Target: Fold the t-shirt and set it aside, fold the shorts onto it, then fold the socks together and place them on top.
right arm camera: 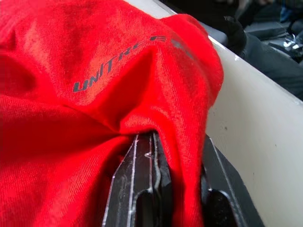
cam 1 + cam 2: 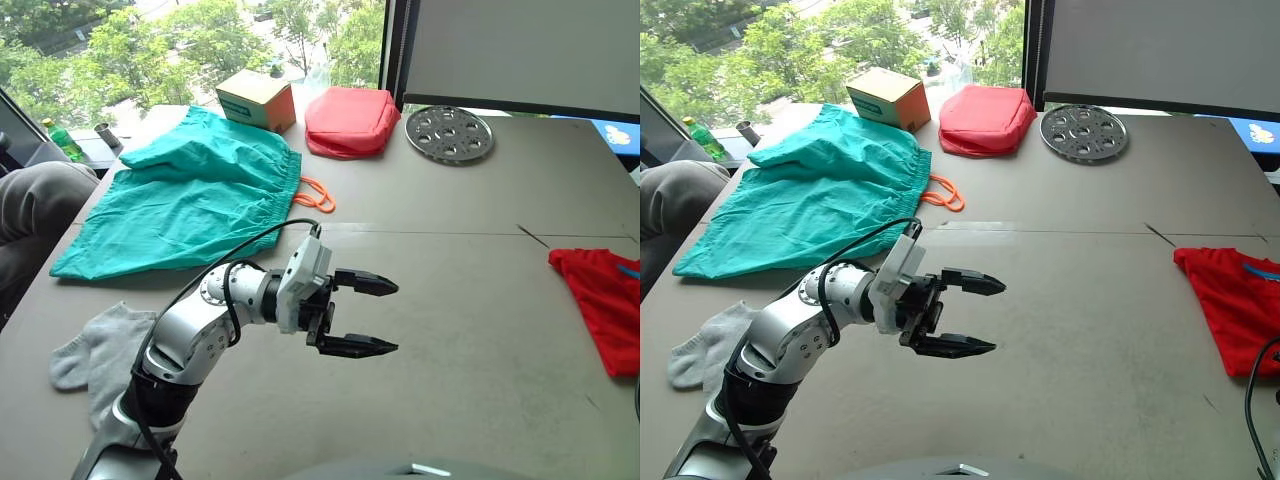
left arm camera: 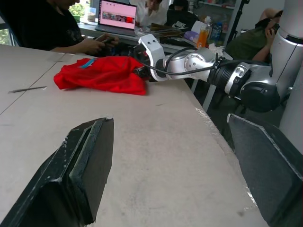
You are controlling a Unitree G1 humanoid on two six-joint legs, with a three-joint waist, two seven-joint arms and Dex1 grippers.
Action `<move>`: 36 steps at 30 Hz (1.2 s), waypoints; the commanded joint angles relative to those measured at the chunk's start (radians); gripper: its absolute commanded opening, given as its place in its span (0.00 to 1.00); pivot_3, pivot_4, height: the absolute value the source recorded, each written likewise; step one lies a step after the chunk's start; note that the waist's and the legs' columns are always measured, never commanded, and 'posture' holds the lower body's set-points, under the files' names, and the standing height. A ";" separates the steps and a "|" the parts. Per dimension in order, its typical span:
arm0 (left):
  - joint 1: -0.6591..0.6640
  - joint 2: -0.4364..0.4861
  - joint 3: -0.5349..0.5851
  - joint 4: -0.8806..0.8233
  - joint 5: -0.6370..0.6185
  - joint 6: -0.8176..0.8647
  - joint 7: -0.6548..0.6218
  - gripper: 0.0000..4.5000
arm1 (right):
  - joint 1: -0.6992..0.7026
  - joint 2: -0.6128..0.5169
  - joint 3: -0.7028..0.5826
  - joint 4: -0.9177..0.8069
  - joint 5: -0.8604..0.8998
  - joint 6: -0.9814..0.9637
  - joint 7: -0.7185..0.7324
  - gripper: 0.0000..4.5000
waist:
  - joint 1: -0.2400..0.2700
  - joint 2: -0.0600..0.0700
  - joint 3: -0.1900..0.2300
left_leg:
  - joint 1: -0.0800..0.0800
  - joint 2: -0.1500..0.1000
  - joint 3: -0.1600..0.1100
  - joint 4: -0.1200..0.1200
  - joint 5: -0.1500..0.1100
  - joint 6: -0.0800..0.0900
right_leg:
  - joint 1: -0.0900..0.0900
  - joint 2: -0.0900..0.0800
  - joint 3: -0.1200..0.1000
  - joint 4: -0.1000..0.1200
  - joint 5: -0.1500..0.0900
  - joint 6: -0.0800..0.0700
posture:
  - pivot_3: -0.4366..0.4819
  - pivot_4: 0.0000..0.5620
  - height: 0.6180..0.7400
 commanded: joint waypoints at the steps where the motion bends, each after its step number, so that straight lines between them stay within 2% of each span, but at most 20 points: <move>1: -0.019 -0.017 0.002 0.008 0.006 -0.016 -0.002 0.91 | 0.097 -0.021 -0.040 -0.057 0.059 -0.027 0.096 0.51 | 0.000 0.001 0.000 | 0.001 0.000 0.000 0.000 0.001 0.002 | 0.000 0.000 0.000 0.001 0.000 0.000 | 0.48 0.27 0.99; 4: -0.015 -0.033 0.003 0.020 0.001 -0.006 0.010 0.91 | 0.202 -0.029 -0.091 -0.131 0.136 -0.030 0.178 0.80 | 0.002 0.005 0.000 | 0.001 0.001 -0.001 0.000 0.001 0.001 | 0.000 0.001 0.000 0.001 0.000 0.000 | 0.48 0.27 0.99; 5: -0.015 -0.041 0.011 0.025 -0.009 0.005 0.023 0.91 | 0.256 -0.027 -0.115 -0.165 0.141 -0.034 0.193 0.93 | 0.002 0.006 0.000 | 0.001 0.001 -0.001 0.000 0.000 0.000 | 0.000 0.000 0.000 0.001 0.000 0.000 | 0.48 0.27 0.99; 6: -0.014 -0.047 0.017 0.031 -0.018 0.015 0.034 0.91 | 0.303 -0.022 -0.145 -0.195 0.155 -0.037 0.206 0.98 | 0.003 0.008 0.000 | 0.001 0.001 -0.001 0.000 0.000 0.000 | 0.000 0.000 0.000 0.001 0.000 0.000 | 0.48 0.27 0.99; 9: -0.018 -0.072 0.025 0.059 -0.017 0.026 0.060 0.91 | 0.403 -0.011 -0.221 -0.267 0.195 -0.037 0.212 0.98 | 0.003 0.010 -0.001 | 0.001 0.001 -0.001 0.000 0.000 -0.001 | 0.000 0.000 0.000 0.001 0.000 0.000 | 0.48 0.27 0.99; 11: -0.014 -0.088 0.034 0.084 -0.022 0.033 0.075 0.91 | 0.478 0.006 -0.268 -0.367 0.273 -0.042 0.268 0.98 | 0.002 0.011 -0.001 | 0.001 0.001 -0.001 0.000 0.000 -0.001 | -0.001 -0.001 0.000 0.001 0.000 0.000 | 0.48 0.27 0.99; 15: 0.005 -0.117 0.070 0.119 -0.013 0.033 0.140 0.91 | 0.611 -0.010 -0.259 -0.683 0.546 -0.039 0.455 0.98 | -0.007 0.011 -0.001 | 0.003 0.003 -0.001 -0.002 -0.001 -0.001 | -0.001 0.000 0.002 0.000 0.000 0.000 | 0.48 0.27 0.99; 17: 0.024 -0.131 0.104 0.110 -0.024 0.052 0.203 0.91 | 0.594 -0.091 -0.162 -0.820 0.630 0.007 0.473 0.98 | -0.017 0.009 0.001 | 0.003 0.003 -0.002 -0.003 -0.001 -0.001 | -0.003 -0.001 0.002 0.000 -0.001 0.000 | 0.48 0.27 0.99; 19: 0.056 -0.130 0.136 0.072 -0.029 0.068 0.260 0.91 | 0.510 -0.207 -0.024 -0.859 0.645 0.060 0.475 0.98 | -0.025 0.005 0.003 | 0.003 0.003 -0.002 -0.004 -0.001 -0.001 | -0.003 -0.001 0.002 -0.001 -0.001 0.000 | 0.48 0.27 0.99; 23: 0.123 -0.098 0.177 -0.008 -0.024 0.072 0.309 0.91 | 0.334 -0.334 0.215 -0.804 0.562 0.119 0.444 0.98 | -0.007 -0.003 0.008 | 0.003 0.002 -0.002 -0.004 -0.001 -0.001 | -0.004 -0.001 0.000 -0.001 0.000 0.000 | 0.48 0.27 0.99; 26: 0.174 -0.075 0.227 -0.063 -0.033 0.087 0.367 0.91 | 0.213 -0.393 0.397 -0.792 0.523 0.149 0.473 0.98 | 0.017 -0.004 0.009 | 0.002 0.001 -0.003 -0.004 -0.001 -0.001 | -0.005 -0.001 -0.001 -0.001 0.000 0.000 | 0.48 0.27 0.99; 28: 0.225 -0.062 0.274 -0.091 0.009 0.064 0.424 0.91 | 0.061 -0.391 0.569 -0.772 0.487 0.157 0.482 0.86 | 0.020 -0.005 0.010 | 0.002 0.001 -0.003 -0.004 0.000 -0.001 | -0.004 0.000 -0.002 -0.001 0.000 0.000 | 0.48 0.27 0.99; 31: 0.273 -0.066 0.349 -0.120 0.018 0.066 0.515 0.91 | -0.097 -0.377 0.763 -0.743 0.414 0.148 0.517 0.59 | 0.011 -0.005 0.011 | 0.002 0.001 -0.003 -0.002 0.000 -0.002 | -0.004 0.000 -0.002 0.000 0.000 0.000 | 0.48 0.27 0.99; 32: 0.283 -0.071 0.384 -0.130 0.022 0.071 0.559 0.91 | -0.147 -0.367 0.819 -0.727 0.381 0.138 0.526 0.52 | 0.012 -0.007 0.011 | 0.002 0.002 -0.003 -0.002 0.000 -0.002 | -0.004 0.000 -0.002 0.000 0.000 0.000 | 0.48 0.27 0.99; 33: 0.294 -0.081 0.420 -0.144 0.027 0.076 0.615 0.91 | -0.197 -0.346 0.859 -0.700 0.365 0.128 0.534 0.38 | 0.012 -0.008 0.011 | 0.002 0.002 -0.003 -0.002 0.000 -0.002 | -0.004 0.000 -0.002 0.000 0.000 0.000 | 0.48 0.27 0.99; 36: 0.356 -0.088 0.515 -0.179 0.072 0.068 0.733 0.91 | -0.324 -0.284 0.963 -0.603 0.299 0.093 0.557 0.05 | 0.011 -0.010 0.011 | 0.002 0.002 -0.003 -0.001 0.000 -0.002 | -0.004 -0.001 -0.002 0.000 0.000 0.000 | 0.48 0.27 0.99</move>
